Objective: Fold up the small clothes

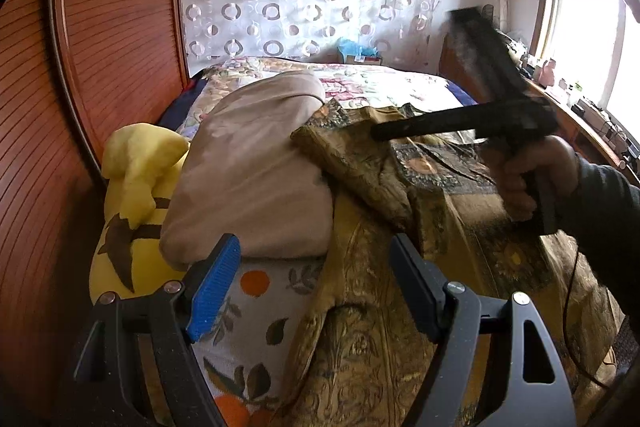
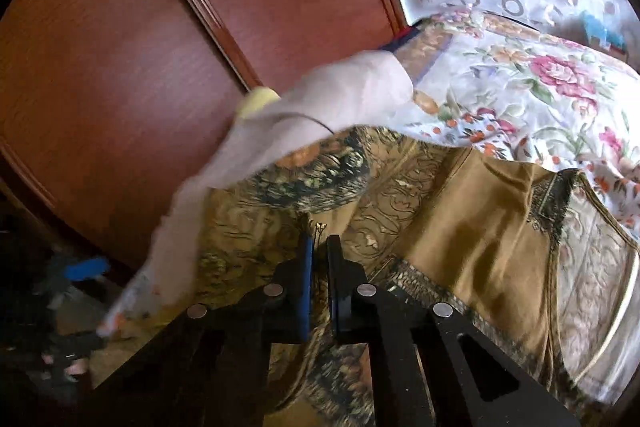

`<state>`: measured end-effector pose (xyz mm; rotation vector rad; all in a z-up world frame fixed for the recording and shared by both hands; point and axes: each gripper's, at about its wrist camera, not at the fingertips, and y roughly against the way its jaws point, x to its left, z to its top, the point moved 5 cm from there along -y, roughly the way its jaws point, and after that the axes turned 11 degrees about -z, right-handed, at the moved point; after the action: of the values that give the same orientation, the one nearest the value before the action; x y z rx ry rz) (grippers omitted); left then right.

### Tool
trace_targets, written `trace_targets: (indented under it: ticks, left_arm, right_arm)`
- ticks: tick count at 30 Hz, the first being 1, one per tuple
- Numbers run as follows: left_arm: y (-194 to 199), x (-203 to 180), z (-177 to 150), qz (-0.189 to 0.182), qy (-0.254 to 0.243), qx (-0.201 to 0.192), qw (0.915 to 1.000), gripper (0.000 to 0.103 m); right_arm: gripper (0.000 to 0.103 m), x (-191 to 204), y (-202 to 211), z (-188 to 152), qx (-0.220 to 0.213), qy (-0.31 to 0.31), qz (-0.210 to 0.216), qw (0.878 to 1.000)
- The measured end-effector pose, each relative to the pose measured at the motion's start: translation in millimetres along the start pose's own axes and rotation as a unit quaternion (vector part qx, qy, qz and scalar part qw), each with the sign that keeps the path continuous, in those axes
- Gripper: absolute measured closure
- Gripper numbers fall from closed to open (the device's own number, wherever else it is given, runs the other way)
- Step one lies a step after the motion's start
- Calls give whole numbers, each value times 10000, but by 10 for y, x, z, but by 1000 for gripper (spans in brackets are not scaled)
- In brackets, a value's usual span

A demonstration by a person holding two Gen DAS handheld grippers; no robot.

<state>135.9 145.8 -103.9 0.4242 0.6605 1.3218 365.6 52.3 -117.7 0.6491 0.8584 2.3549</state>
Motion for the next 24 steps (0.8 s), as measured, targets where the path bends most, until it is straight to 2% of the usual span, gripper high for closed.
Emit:
trace_targets:
  ticks: [5, 8, 13, 15, 16, 17, 23, 24]
  left_arm:
    - [-73, -37, 116, -80, -31, -41, 10000, 26]
    - [-110, -83, 196, -122, -118, -55, 9998, 26]
    - [-259, -159, 355, -235, -226, -9, 9995, 26]
    - [-335, -188, 416, -248, -296, 27, 9993, 26]
    - [-368, -196, 439, -248, -326, 54, 9991, 26]
    - [-409, -210, 470, -261, -359, 85, 9990, 26]
    - [-662, -246, 641, -343, -438, 306, 9980, 26]
    - [-716, -253, 670, -354, -454, 354, 9977, 26]
  right_arm:
    - [97, -146, 381, -147, -386, 57, -331, 9987]
    - [97, -291, 608, -347, -489, 77, -822, 9954]
    - [96, -517, 837, -705, -398, 138, -1604, 9862]
    - [75, -583, 819, -834, -307, 225, -1928, 9805]
    - [68, -636, 808, -914, -273, 263, -2057, 9779]
    - [55, -686, 826, -966, -268, 272, -2139, 9761]
    - [53, -962, 762, -1140, -174, 191, -2638, 9642]
    - [53, -961, 796, -1077, -154, 180, -2701, 9626]
